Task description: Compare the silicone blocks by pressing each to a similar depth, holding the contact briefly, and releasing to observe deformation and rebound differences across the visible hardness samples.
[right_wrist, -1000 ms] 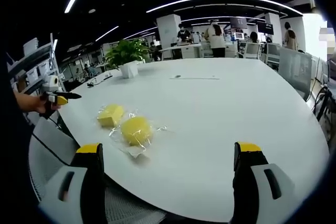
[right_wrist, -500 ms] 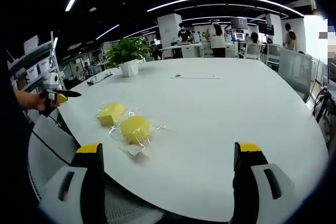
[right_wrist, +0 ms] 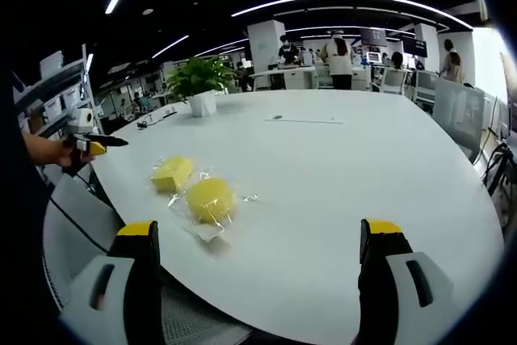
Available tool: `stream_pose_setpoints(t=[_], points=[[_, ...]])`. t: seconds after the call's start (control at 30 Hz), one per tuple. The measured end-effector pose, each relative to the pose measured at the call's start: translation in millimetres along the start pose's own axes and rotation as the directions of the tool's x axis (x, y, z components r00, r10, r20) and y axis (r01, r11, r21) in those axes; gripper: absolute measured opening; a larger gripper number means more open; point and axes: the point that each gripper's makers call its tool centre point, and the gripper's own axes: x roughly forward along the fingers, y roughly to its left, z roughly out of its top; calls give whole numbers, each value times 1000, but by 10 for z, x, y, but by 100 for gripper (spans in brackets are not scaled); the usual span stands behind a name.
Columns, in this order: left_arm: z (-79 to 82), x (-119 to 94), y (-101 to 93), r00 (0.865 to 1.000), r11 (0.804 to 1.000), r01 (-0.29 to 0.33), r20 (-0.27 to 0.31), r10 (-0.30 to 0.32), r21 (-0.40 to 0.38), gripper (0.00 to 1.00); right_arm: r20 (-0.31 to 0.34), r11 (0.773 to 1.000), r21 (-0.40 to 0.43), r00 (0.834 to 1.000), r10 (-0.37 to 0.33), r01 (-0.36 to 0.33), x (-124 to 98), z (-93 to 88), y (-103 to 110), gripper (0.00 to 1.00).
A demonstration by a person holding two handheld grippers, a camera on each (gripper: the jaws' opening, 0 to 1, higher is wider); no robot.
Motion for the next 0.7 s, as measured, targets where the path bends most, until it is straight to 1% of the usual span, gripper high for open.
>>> stream_pose_setpoints(t=[0.27,0.37,0.57,0.7], points=[[13,64,14,1000,1000,4,1,-4,-10,100,12,1000,14,1000,-3,3,0,-1,7,97],[28,122,80,1000,999,4,7,-3,-32,100,15,1000,13,1000,-1,1,7,12,15,97],[71,232,110,1000,999,13,6,-12,-52,100,17,1000,18,1000,-1,1,19,18,10,97],[67,313,120,1000,996,20,8,-19,-87,99,17,1000,21,1000,-1,0,25,12,10,97]])
